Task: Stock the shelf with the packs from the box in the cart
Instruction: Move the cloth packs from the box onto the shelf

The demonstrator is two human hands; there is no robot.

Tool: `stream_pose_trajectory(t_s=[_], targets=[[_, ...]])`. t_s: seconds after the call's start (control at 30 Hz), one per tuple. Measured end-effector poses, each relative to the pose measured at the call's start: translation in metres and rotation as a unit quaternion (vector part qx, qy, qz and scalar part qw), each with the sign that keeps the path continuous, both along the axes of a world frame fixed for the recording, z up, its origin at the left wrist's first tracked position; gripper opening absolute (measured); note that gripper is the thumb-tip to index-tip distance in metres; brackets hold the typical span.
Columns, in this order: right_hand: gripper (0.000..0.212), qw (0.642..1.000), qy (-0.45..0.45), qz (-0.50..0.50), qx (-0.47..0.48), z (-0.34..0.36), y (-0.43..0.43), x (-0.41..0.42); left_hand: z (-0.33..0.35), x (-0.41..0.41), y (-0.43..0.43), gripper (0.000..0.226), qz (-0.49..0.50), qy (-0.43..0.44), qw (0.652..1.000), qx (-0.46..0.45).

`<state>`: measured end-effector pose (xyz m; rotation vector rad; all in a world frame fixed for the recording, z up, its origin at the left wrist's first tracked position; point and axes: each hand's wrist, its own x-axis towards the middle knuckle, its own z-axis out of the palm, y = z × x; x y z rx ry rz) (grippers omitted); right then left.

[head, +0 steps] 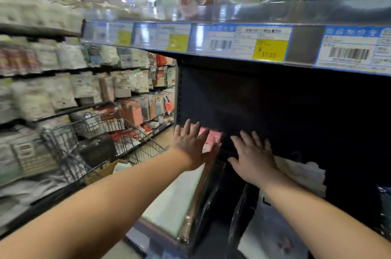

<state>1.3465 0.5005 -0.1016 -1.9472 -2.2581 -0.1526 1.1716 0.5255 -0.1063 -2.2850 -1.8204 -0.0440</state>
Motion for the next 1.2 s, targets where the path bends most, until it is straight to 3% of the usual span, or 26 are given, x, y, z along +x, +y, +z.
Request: stream_pose_trajectory(t_s=[0.3, 0.5, 0.77, 0.97, 1.2], targets=[[0.057, 0.997, -0.007, 0.075, -0.009, -0.006, 0.015, -0.129, -0.008, -0.132, -0.03, 0.076, 0.077, -0.032, 0.996, -0.008], [0.065, 0.994, -0.031, 0.095, -0.042, -0.015, 0.003, -0.241, -0.03, -0.254, -0.048, 0.077, 0.102, -0.05, 0.993, -0.042], [0.056, 0.992, -0.039, 0.112, -0.04, -0.041, -0.006, -0.395, -0.047, -0.41, -0.076, 0.076, 0.147, -0.025, 0.987, -0.064], [0.064, 0.988, -0.062, 0.113, -0.083, -0.059, -0.004, -0.46, -0.066, -0.476, -0.079, 0.077, 0.164, -0.034, 0.981, -0.095], [0.059, 0.985, -0.083, 0.121, -0.096, -0.08, 0.034, -0.504, -0.095, -0.527, -0.055, 0.078, 0.183, -0.072, 0.974, -0.112]])
